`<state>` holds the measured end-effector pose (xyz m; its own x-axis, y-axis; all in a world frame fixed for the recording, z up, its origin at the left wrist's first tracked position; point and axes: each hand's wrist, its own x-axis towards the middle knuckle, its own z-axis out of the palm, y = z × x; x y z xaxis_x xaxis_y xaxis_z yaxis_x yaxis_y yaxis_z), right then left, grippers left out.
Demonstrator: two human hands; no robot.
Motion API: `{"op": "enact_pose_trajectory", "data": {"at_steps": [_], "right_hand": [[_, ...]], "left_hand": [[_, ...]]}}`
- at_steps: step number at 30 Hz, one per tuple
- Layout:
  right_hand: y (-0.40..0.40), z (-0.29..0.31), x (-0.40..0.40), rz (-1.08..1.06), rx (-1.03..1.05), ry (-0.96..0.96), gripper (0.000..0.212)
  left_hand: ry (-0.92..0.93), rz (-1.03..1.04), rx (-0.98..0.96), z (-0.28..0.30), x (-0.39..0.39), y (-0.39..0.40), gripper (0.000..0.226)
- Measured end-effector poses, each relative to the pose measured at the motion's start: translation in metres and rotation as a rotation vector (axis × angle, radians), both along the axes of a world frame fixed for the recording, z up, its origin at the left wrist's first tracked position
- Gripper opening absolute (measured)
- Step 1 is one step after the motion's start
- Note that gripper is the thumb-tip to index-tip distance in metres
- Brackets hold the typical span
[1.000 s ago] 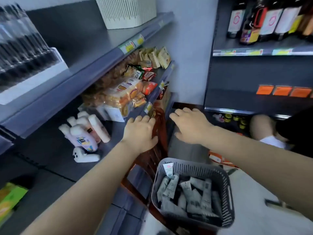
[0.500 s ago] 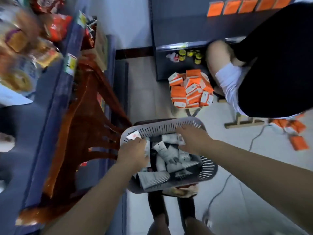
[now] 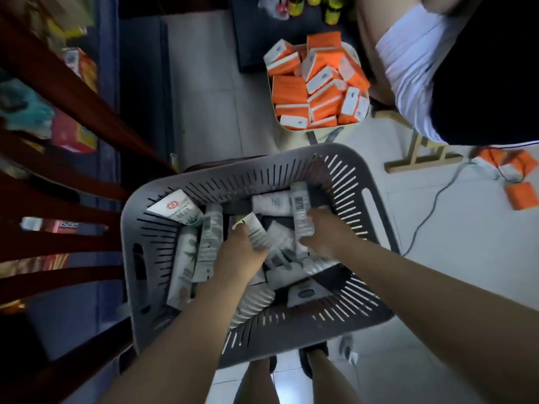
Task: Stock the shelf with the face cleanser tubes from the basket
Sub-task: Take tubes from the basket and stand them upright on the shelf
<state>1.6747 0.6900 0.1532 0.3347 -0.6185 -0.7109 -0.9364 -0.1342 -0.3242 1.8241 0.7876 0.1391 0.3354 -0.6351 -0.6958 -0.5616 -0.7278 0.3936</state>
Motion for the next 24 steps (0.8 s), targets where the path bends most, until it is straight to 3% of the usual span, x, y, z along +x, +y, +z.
{"op": "enact_pose_trajectory", "data": {"at_steps": [4,8,11,14,18,21,24], "right_hand": [[0.001,-0.036,0.008,-0.053,-0.121,0.000,0.063],[0.004,-0.045,0.016,-0.114,-0.204,0.014,0.075],[0.008,-0.046,0.022,-0.127,-0.224,0.032,0.076],[0.006,-0.052,0.026,-0.258,-0.154,-0.015,0.073],[-0.001,-0.048,0.025,-0.433,-0.023,-0.126,0.057],[-0.004,-0.041,0.025,-0.517,0.098,-0.210,0.047],[-0.003,-0.030,0.029,-0.764,0.272,-0.314,0.042]], "left_hand": [[0.009,0.249,-0.081,-0.040,-0.014,-0.004,0.067],[-0.126,0.338,-0.155,-0.045,-0.033,-0.006,0.089],[-0.142,0.428,-0.117,-0.044,-0.045,-0.013,0.093],[-0.084,0.600,-0.112,-0.043,-0.049,-0.020,0.088],[0.044,0.738,-0.252,-0.046,-0.045,-0.016,0.079],[0.149,0.871,-0.377,-0.043,-0.035,-0.013,0.054],[0.194,0.844,-0.440,-0.030,-0.022,-0.013,0.032]]}}
